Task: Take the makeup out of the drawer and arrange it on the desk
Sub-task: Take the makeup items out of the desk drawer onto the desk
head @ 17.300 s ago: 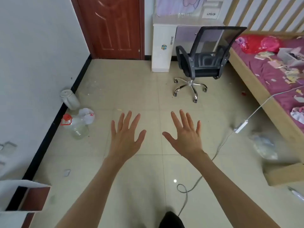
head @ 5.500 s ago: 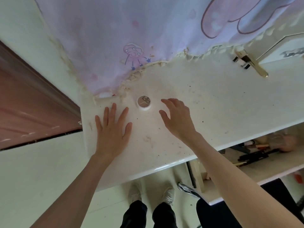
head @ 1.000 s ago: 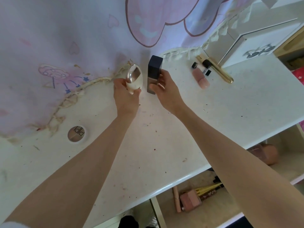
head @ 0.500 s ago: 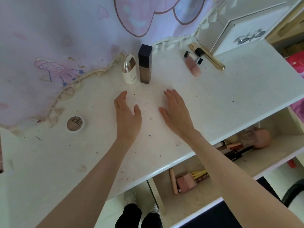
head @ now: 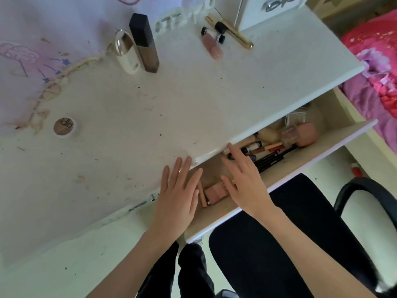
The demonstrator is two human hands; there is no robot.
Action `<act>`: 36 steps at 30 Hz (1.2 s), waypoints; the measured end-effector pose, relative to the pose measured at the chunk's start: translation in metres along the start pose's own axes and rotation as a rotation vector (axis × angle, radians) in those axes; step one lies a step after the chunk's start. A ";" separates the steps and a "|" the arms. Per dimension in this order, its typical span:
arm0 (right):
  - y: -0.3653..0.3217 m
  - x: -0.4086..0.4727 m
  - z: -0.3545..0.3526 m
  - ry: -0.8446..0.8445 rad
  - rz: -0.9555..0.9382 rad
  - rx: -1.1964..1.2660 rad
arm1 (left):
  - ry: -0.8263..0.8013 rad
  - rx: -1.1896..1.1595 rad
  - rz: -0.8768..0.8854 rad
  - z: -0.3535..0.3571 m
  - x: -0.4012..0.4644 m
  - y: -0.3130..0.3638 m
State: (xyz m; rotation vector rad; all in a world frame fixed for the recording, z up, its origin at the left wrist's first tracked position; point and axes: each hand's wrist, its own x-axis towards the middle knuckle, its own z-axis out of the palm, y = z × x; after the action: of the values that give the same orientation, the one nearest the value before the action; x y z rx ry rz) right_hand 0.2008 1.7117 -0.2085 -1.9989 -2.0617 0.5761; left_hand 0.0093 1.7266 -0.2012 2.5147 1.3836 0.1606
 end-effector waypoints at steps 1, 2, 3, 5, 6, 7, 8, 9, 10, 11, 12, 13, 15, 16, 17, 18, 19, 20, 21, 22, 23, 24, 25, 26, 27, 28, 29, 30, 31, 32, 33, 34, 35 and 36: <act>0.007 -0.004 0.000 -0.043 0.019 -0.014 | 0.017 -0.031 0.060 0.005 -0.006 0.004; 0.015 -0.006 0.000 -0.123 0.044 -0.045 | 0.027 -0.069 0.113 0.010 -0.010 0.008; 0.023 -0.005 0.000 -0.222 0.066 -0.084 | 0.017 -0.101 0.156 0.016 -0.013 0.011; 0.036 0.003 0.001 -0.404 0.097 -0.162 | -0.057 -0.146 0.176 0.028 -0.013 0.015; 0.040 0.009 0.000 -0.481 0.113 -0.186 | -0.114 -0.172 0.144 0.034 -0.010 0.015; 0.044 0.014 0.001 -0.541 0.132 -0.192 | -0.179 -0.198 0.095 0.038 -0.006 0.016; 0.046 0.019 0.002 -0.588 0.149 -0.190 | -0.243 -0.216 0.047 0.044 0.000 0.016; 0.048 0.024 0.004 -0.623 0.161 -0.189 | -0.305 -0.234 0.003 0.051 0.006 0.015; 0.050 0.028 0.007 -0.655 0.166 -0.192 | -0.350 -0.242 -0.036 0.058 0.012 0.014; 0.052 0.031 0.011 -0.687 0.166 -0.201 | -0.394 -0.234 -0.068 0.064 0.017 0.015; 0.053 0.033 0.014 -0.721 0.160 -0.214 | -0.437 -0.227 -0.093 0.069 0.021 0.017; 0.054 0.035 0.017 -0.747 0.151 -0.225 | -0.471 -0.225 -0.111 0.074 0.024 0.019; 0.055 0.036 0.023 -0.771 0.134 -0.242 | -0.498 -0.218 -0.139 0.081 0.027 0.023; 0.055 0.038 0.025 -0.783 0.128 -0.258 | -0.499 -0.220 -0.162 0.083 0.027 0.024; 0.055 0.039 0.027 -0.801 0.126 -0.279 | -0.507 -0.233 -0.195 0.085 0.028 0.025; 0.053 0.040 0.028 -0.823 0.131 -0.297 | -0.525 -0.261 -0.238 0.086 0.029 0.026; 0.052 0.041 0.029 -0.847 0.140 -0.307 | -0.546 -0.295 -0.284 0.087 0.030 0.027; 0.051 0.043 0.030 -0.869 0.150 -0.311 | -0.564 -0.328 -0.323 0.087 0.032 0.027; 0.050 0.044 0.031 -0.891 0.157 -0.312 | -0.580 -0.351 -0.352 0.087 0.034 0.027; 0.049 0.045 0.030 -0.910 0.160 -0.310 | -0.590 -0.367 -0.375 0.086 0.036 0.028; 0.048 0.047 0.029 -0.929 0.159 -0.305 | -0.591 -0.376 -0.393 0.085 0.038 0.027; 0.047 0.048 0.028 -0.949 0.160 -0.297 | -0.585 -0.379 -0.408 0.083 0.039 0.026; 0.046 0.050 0.027 -0.971 0.163 -0.284 | -0.573 -0.378 -0.418 0.081 0.040 0.026; 0.045 0.051 0.025 -0.993 0.168 -0.266 | -0.557 -0.379 -0.426 0.079 0.041 0.025; 0.045 0.053 0.025 -1.017 0.173 -0.246 | -0.537 -0.386 -0.433 0.077 0.041 0.024; 0.043 0.055 0.024 -1.042 0.178 -0.228 | -0.520 -0.406 -0.444 0.074 0.041 0.022; 0.041 0.056 0.023 -1.065 0.185 -0.214 | -0.506 -0.433 -0.457 0.071 0.040 0.020; 0.039 0.057 0.022 -1.083 0.182 -0.204 | -0.491 -0.456 -0.467 0.068 0.038 0.018; 0.037 0.057 0.023 -1.092 0.166 -0.195 | -0.474 -0.467 -0.469 0.066 0.036 0.016; 0.036 0.056 0.024 -1.099 0.148 -0.189 | -0.453 -0.469 -0.468 0.065 0.033 0.014; 0.034 0.056 0.025 -1.110 0.137 -0.183 | -0.427 -0.467 -0.468 0.064 0.030 0.012; 0.033 0.055 0.025 -1.130 0.131 -0.178 | -0.394 -0.464 -0.471 0.063 0.026 0.011; 0.030 0.056 0.024 -1.159 0.126 -0.177 | -0.354 -0.465 -0.473 0.063 0.023 0.010; 0.028 0.057 0.023 -1.190 0.125 -0.175 | -0.311 -0.471 -0.470 0.062 0.020 0.010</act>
State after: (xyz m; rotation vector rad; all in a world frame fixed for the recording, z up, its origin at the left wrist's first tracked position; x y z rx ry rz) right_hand 0.2131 1.7655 -0.2473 -2.0968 -2.5706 2.0564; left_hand 0.0418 1.7276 -0.2589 1.7060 1.5402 -0.0022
